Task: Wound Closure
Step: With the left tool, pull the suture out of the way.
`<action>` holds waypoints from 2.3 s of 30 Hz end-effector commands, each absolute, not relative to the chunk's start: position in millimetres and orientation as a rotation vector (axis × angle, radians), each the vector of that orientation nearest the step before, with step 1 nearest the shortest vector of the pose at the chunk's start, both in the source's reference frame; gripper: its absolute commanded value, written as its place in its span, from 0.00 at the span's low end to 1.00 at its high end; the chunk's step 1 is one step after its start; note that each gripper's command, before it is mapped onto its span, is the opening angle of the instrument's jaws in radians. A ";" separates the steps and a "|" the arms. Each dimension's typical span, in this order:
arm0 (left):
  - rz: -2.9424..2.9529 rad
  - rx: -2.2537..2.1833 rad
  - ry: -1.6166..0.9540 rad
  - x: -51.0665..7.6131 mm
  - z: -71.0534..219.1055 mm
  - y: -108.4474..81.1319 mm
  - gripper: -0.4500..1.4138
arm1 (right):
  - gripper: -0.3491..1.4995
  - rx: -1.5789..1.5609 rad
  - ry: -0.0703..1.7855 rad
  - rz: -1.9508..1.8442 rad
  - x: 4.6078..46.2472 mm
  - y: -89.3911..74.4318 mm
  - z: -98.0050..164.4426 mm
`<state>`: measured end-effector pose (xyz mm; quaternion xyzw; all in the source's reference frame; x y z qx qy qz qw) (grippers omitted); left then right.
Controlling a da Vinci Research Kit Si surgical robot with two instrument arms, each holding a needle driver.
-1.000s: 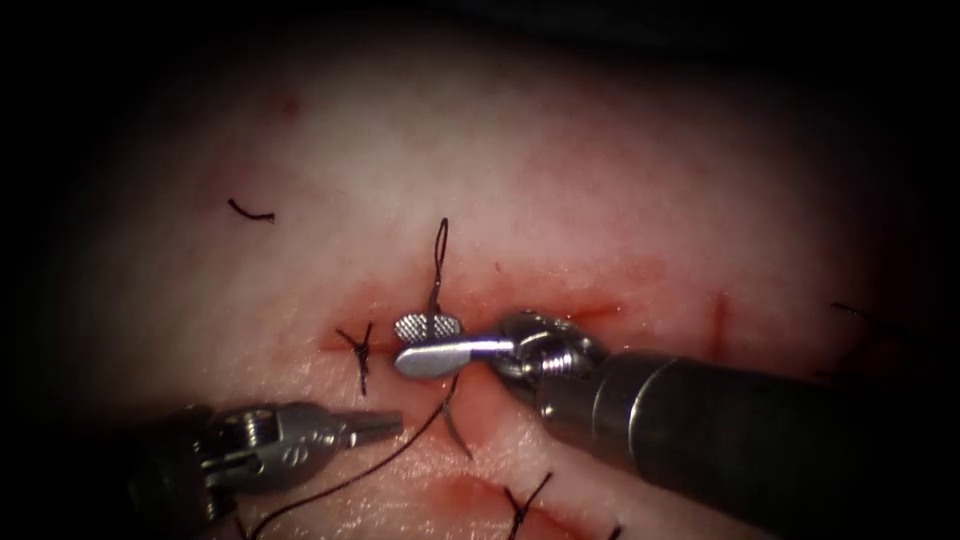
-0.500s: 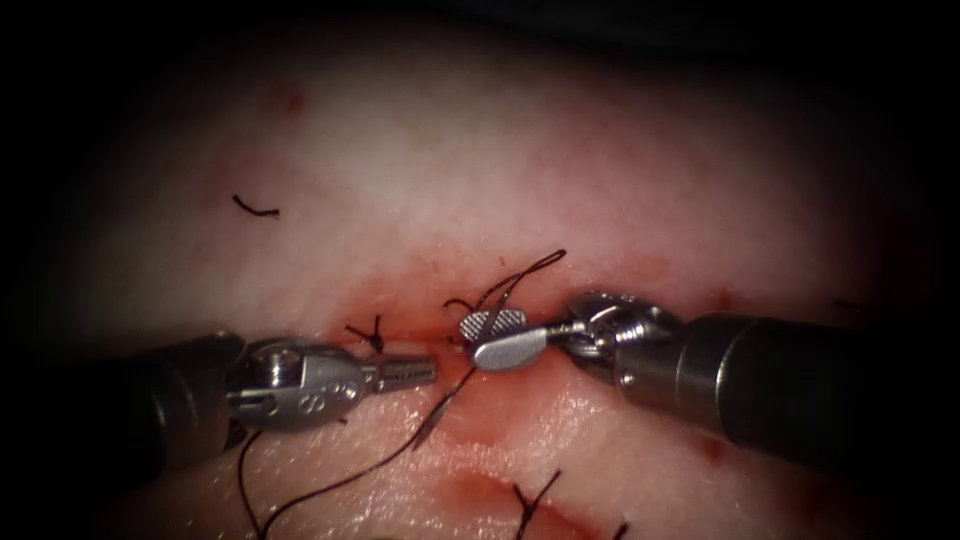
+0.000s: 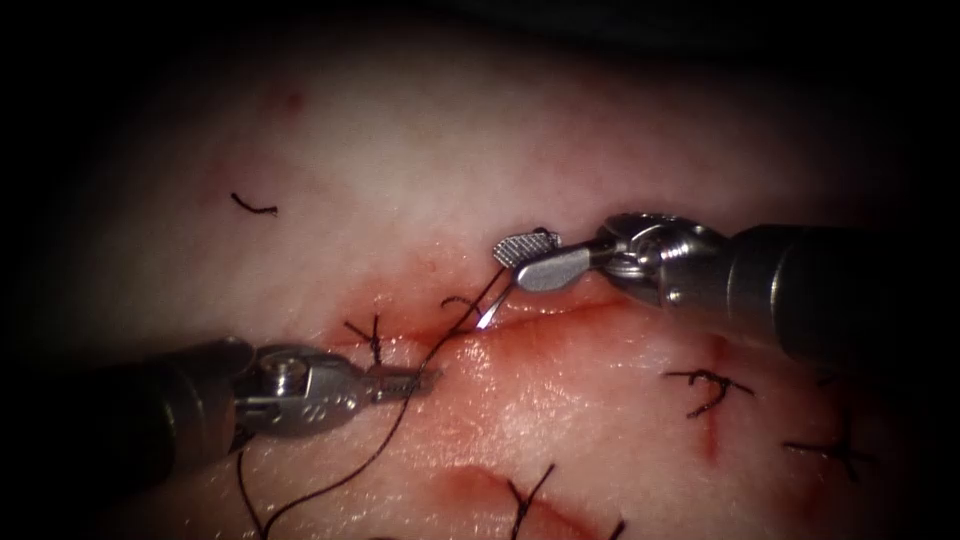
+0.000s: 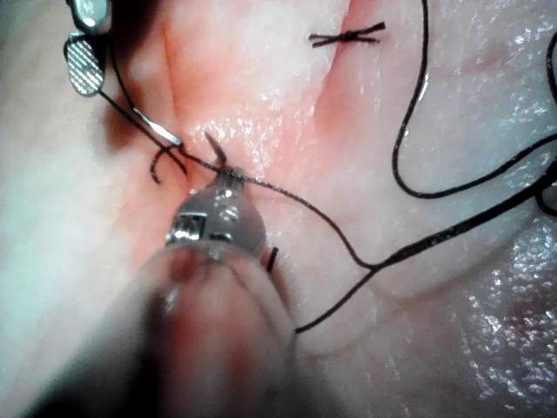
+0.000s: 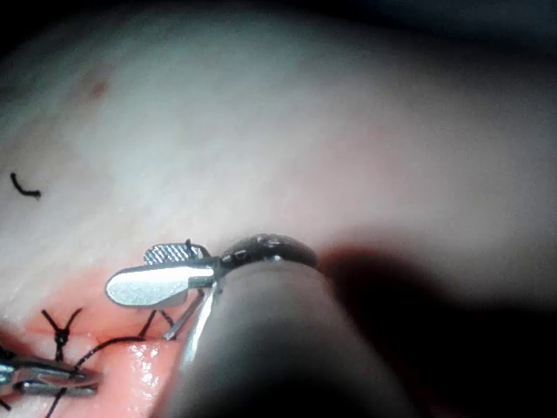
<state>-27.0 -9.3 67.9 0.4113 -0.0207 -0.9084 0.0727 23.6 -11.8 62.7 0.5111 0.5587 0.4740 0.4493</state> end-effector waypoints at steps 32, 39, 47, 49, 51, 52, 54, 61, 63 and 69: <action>-2.603 1.422 -0.065 -25.0 63.4 -4.1 0.00 | 0.99 0.267 1.469 0.887 20.6 -9.9 63.1; -2.583 1.410 -0.080 -23.2 64.3 -4.6 0.00 | 0.99 0.050 1.441 0.842 18.1 -8.0 60.5; -2.645 1.471 -0.003 -23.0 65.7 -5.7 0.00 | 0.99 0.065 1.435 0.831 14.2 -7.2 58.2; -2.735 1.548 0.108 -23.3 65.8 -6.8 0.17 | 0.99 0.066 1.408 0.818 14.2 -8.0 58.1; -2.811 1.601 0.184 -23.6 65.7 -7.7 0.34 | 0.99 0.066 1.392 0.801 14.4 -9.0 58.4; -2.850 1.630 0.227 -23.9 65.5 -8.2 0.44 | 0.99 0.067 1.393 0.802 14.5 -9.4 58.6; -2.887 1.667 0.283 -24.2 65.1 -8.7 0.54 | 0.99 0.075 1.396 0.815 14.7 -10.1 59.0; -3.021 1.778 0.503 -24.7 63.5 -9.8 0.77 | 0.99 0.105 1.361 0.827 16.3 -12.7 60.9; -3.078 1.768 0.501 -24.9 63.4 -9.9 0.78 | 0.99 0.109 1.355 0.829 16.7 -13.3 61.3; -3.291 1.624 0.534 -25.4 64.1 -10.5 0.73 | 0.98 0.123 1.357 0.848 17.3 -14.5 61.7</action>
